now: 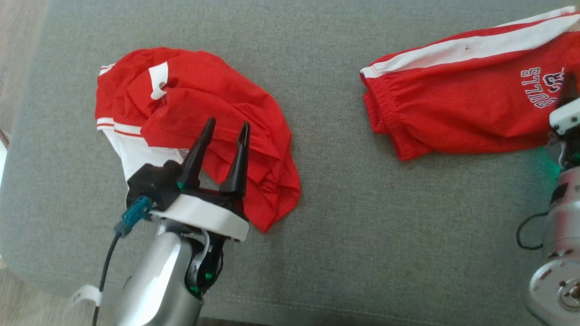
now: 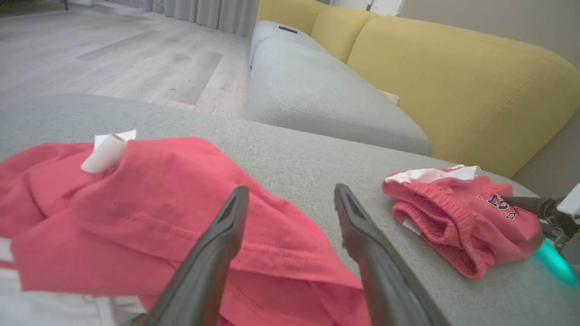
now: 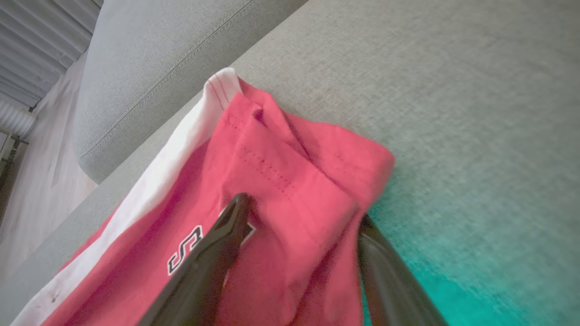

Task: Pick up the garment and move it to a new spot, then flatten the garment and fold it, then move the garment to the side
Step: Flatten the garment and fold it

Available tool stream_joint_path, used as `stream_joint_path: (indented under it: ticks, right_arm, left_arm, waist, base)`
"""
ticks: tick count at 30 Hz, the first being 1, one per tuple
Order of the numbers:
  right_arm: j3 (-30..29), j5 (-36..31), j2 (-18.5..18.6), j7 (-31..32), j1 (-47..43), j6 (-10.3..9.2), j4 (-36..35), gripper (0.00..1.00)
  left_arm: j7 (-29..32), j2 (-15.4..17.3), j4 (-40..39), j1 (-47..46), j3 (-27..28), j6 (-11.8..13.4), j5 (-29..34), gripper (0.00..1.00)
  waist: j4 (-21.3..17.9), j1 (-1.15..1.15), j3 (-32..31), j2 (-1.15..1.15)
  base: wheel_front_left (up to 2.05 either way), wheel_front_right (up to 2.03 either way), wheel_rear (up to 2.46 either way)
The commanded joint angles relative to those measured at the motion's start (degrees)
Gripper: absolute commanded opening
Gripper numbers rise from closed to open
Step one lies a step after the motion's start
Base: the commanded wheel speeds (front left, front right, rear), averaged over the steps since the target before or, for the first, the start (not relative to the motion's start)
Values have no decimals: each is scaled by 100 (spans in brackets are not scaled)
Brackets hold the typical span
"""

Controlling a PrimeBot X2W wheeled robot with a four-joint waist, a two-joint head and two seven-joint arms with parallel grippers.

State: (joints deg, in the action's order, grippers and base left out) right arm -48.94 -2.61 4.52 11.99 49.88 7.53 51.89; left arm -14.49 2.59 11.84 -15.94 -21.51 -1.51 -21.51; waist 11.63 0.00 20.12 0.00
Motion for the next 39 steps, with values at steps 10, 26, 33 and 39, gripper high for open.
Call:
stream_joint_path:
  ticks: [10,26,33,39]
  right_arm:
    - [516,-216,118,-3,515,-4,156,63]
    - [970,414,189,-926,20,-4,140,0]
    - [1048,824,89,-927,-846,-4,-395,0]
    - [1138,1109,-83,-896,-1525,-4,-946,0]
  left_arm:
    - [-51,29,-220,-366,136,41,-42,100]
    - [-51,29,-119,-103,241,46,-28,100]
    - [-51,29,-56,79,282,43,6,100]
    - [-51,29,-50,267,331,46,37,100]
  waist:
    - [30,0,249,0]
    - [-535,0,-408,0]
    - [-791,0,-787,0]
    - [-917,0,-988,0]
  base:
    - [0,0,0]
    - [0,0,0]
    - [0,0,0]
    - [0,0,0]
